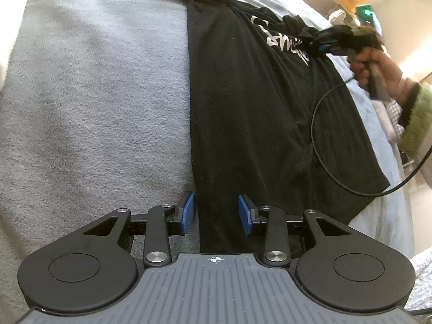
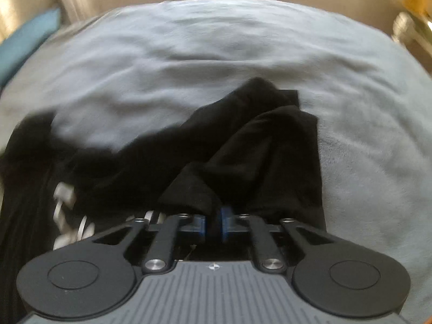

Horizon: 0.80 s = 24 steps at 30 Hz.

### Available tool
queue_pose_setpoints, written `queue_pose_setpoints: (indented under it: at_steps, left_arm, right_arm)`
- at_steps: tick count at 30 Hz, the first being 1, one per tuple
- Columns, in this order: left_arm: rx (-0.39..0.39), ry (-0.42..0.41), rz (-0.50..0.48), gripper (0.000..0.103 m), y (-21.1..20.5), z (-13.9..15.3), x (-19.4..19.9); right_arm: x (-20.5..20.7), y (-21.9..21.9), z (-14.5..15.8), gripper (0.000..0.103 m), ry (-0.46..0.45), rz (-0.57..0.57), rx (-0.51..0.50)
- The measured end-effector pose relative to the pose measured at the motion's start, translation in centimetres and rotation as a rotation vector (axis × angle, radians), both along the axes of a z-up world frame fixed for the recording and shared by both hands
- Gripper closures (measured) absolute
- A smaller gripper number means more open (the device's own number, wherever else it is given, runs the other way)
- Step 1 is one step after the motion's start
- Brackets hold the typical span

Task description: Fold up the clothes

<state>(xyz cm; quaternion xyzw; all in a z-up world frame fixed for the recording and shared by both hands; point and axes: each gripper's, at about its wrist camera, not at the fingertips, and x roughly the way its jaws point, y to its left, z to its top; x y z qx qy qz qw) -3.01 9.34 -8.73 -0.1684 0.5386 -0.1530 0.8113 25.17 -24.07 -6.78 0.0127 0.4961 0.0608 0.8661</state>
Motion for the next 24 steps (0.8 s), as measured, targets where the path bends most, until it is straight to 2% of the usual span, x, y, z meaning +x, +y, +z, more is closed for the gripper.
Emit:
queue_pose_setpoints:
  at_steps: [2, 7, 11, 13, 14, 15, 16, 20, 24]
  left_arm:
    - [0.008, 0.0, 0.0, 0.068, -0.2, 0.0, 0.1]
    - [0.021, 0.001, 0.007, 0.068, -0.2, 0.3, -0.2]
    - [0.027, 0.003, 0.019, 0.068, 0.1, 0.4, -0.7]
    - [0.026, 0.002, 0.025, 0.068, 0.2, 0.5, -0.9]
    - [0.024, 0.001, 0.029, 0.068, 0.3, 0.5, -1.0]
    - [0.022, 0.001, 0.032, 0.068, 0.3, 0.6, -1.1]
    - [0.02, 0.001, 0.035, 0.068, 0.4, 0.6, -1.1]
    - [0.014, 0.003, 0.043, 0.068, 0.5, 0.6, -1.2]
    - [-0.001, 0.01, 0.05, 0.067, 0.7, 0.4, -1.1]
  right_arm:
    - [1.3, -0.7, 0.0, 0.099, -0.035, -0.056, 0.03]
    - [3.4, -1.7, -1.1, 0.099, -0.052, -0.159, 0.064]
    - [3.9, -4.0, -1.1, 0.098, -0.011, -0.273, 0.212]
    - [2.9, -5.8, -0.4, 0.087, 0.002, -0.318, 0.317]
    - [1.7, -6.8, 0.3, 0.081, -0.008, -0.335, 0.363]
    - [0.4, -7.8, 0.9, 0.069, -0.019, -0.352, 0.409]
    - [-0.7, -8.6, 1.6, 0.066, -0.033, -0.356, 0.437]
    - [-6.9, -12.9, 5.2, 0.066, -0.091, -0.308, 0.539]
    - [-14.7, -15.4, 9.3, 0.066, -0.179, -0.178, 0.582]
